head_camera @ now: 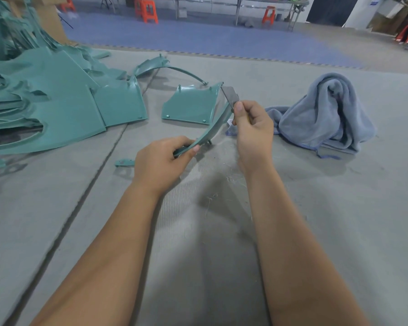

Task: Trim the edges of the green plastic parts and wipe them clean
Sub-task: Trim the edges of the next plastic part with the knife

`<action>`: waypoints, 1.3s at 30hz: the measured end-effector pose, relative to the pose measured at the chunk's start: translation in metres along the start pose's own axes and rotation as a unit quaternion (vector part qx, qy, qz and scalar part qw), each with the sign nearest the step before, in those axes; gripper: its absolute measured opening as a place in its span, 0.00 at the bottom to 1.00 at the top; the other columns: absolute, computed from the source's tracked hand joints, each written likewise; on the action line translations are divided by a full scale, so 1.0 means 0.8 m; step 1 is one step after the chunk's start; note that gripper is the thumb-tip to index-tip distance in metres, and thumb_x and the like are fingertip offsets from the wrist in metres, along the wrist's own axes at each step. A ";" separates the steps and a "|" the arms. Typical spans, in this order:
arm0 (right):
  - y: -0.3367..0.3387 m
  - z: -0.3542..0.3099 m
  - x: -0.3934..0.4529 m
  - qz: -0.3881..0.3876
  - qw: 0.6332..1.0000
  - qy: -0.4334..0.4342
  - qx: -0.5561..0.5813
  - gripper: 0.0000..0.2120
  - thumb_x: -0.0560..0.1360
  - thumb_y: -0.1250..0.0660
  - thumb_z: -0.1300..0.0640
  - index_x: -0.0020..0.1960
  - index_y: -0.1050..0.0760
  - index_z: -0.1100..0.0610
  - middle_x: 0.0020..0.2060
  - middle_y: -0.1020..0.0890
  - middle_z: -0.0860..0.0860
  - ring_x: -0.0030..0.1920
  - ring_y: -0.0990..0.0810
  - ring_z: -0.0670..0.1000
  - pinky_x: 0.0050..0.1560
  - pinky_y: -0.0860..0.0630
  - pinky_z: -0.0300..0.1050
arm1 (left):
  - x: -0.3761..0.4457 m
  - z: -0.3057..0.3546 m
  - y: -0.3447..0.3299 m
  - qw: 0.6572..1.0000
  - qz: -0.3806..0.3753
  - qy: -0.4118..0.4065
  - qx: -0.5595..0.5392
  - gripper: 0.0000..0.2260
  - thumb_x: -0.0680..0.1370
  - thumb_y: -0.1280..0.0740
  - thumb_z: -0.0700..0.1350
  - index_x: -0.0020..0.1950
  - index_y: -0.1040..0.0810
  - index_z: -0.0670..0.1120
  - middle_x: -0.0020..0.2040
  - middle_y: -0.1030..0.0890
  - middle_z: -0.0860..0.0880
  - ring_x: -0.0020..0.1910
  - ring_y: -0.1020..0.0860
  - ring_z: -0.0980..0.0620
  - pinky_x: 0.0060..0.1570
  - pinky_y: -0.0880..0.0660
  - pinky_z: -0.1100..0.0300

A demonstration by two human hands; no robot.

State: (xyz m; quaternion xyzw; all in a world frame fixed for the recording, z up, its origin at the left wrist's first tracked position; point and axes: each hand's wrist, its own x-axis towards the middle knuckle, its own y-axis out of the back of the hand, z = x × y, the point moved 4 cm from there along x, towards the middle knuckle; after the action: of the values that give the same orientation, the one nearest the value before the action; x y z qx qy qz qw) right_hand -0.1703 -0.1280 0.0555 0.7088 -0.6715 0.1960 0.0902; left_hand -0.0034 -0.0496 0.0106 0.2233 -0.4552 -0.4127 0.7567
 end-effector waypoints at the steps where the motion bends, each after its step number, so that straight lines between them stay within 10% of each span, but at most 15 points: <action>1: 0.002 0.000 0.000 -0.002 1.000 0.002 0.000 0.12 0.81 0.38 0.61 0.41 0.23 0.51 0.28 0.24 0.38 0.33 0.29 0.39 0.39 0.30 0.34 | 0.000 0.000 0.000 1.000 -0.001 -0.002 0.000 0.12 0.77 0.41 0.62 0.50 0.21 0.60 0.34 0.24 0.57 0.34 0.28 0.57 0.30 0.35 0.61; 15: -0.014 0.035 -0.026 -0.101 0.993 -0.027 -0.059 0.11 0.78 0.33 0.62 0.39 0.23 0.50 0.27 0.25 0.39 0.30 0.28 0.38 0.35 0.33 0.29 | 0.004 0.025 0.001 0.998 0.053 0.008 0.029 0.14 0.76 0.42 0.54 0.36 0.27 0.46 0.31 0.26 0.50 0.34 0.28 0.43 0.32 0.34 0.52; 28: 0.009 0.014 -0.009 0.002 0.994 -0.074 0.079 0.10 0.80 0.38 0.64 0.43 0.24 0.55 0.32 0.25 0.47 0.32 0.29 0.40 0.36 0.33 0.31 | -0.003 0.036 -0.014 0.996 0.051 0.070 0.020 0.16 0.71 0.47 0.56 0.36 0.32 0.44 0.27 0.30 0.50 0.30 0.31 0.48 0.27 0.40 0.58; 39: -0.003 -0.005 0.005 0.029 0.999 -0.025 0.031 0.13 0.80 0.38 0.63 0.41 0.24 0.50 0.34 0.23 0.46 0.38 0.29 0.47 0.44 0.30 0.51 | -0.003 0.038 -0.013 0.996 0.048 0.076 0.002 0.16 0.70 0.47 0.57 0.36 0.33 0.44 0.26 0.31 0.49 0.29 0.31 0.50 0.28 0.36 0.55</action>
State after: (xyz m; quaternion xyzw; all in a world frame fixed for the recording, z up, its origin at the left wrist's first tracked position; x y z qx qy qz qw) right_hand -0.1689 -0.1300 0.0614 0.6964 -0.6873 0.2014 0.0462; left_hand -0.0347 -0.0527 0.0164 0.2333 -0.4072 -0.3569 0.8077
